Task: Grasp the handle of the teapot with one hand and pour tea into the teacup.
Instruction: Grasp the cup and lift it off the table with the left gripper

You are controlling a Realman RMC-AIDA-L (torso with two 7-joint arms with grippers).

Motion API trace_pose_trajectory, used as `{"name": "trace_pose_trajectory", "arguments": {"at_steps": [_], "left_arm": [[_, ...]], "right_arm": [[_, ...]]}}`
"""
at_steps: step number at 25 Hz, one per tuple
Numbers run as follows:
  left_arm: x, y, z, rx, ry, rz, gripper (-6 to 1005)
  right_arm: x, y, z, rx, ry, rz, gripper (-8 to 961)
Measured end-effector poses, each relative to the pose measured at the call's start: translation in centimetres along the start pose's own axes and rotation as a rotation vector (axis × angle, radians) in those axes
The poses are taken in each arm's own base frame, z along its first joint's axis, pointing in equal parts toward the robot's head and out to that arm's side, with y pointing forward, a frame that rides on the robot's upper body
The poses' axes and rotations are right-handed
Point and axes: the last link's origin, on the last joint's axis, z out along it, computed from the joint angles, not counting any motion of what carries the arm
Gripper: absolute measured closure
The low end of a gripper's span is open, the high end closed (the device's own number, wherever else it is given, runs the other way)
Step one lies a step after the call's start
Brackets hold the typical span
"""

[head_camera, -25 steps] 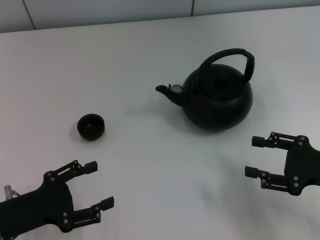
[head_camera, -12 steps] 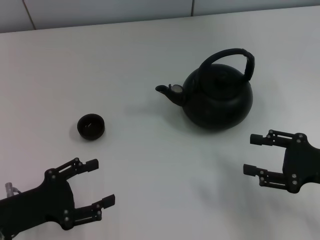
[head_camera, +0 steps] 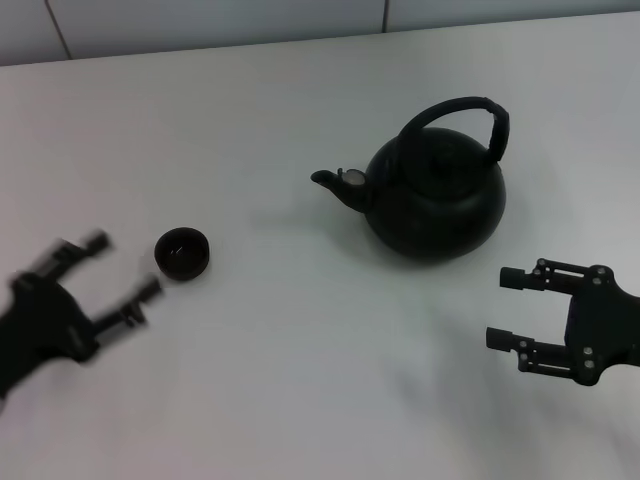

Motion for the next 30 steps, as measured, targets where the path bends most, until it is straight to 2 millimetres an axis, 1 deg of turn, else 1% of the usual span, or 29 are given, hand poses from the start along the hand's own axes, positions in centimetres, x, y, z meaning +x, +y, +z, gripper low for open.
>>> {"name": "trace_pose_trajectory", "arguments": {"at_steps": [1,3,5,9,12,14,15,16,18,27,29,30], "left_arm": [[0.0,0.0,0.0,0.000,0.000,0.000,148],[-0.1,-0.8,-0.5,0.108,0.035,-0.003,148],[-0.2,-0.9,-0.5,0.134,0.044,0.001,148],[-0.3,-0.6,-0.4,0.115,0.036,0.004,149],[-0.6,-0.4,0.0,0.078,-0.001,0.022,149],[-1.4,-0.4,0.4,0.059,-0.067,0.048,150],[-2.4,-0.4,0.8,0.048,-0.145,0.067,150],[-2.4,-0.4,0.8,0.048,-0.145,0.067,150],[-3.1,-0.2,1.1,0.029,-0.193,0.077,150],[-3.1,-0.4,1.9,0.026,-0.202,0.083,152],[-3.1,-0.6,2.5,0.029,-0.213,0.085,152],[-3.1,-0.6,2.5,0.029,-0.213,0.085,152]], "right_arm": [[0.0,0.0,0.0,0.000,0.000,0.000,269],[0.0,0.0,0.0,0.002,-0.004,0.000,269],[-0.1,0.0,0.0,0.002,-0.008,-0.001,269],[-0.2,-0.1,0.1,-0.001,-0.007,-0.003,269],[-0.2,-0.2,0.2,0.000,-0.006,-0.006,269],[-0.2,-0.2,0.2,0.000,-0.006,-0.007,269],[-0.2,-0.3,0.3,0.000,-0.005,-0.007,269],[-0.2,-0.3,0.3,0.000,-0.005,-0.007,269],[-0.3,-0.3,0.2,0.002,-0.005,-0.009,268],[-0.3,-0.4,0.2,0.006,-0.008,-0.012,268],[-0.4,-0.4,0.2,0.005,-0.008,-0.012,268],[-0.4,-0.4,0.1,0.004,-0.009,-0.012,268]]}}
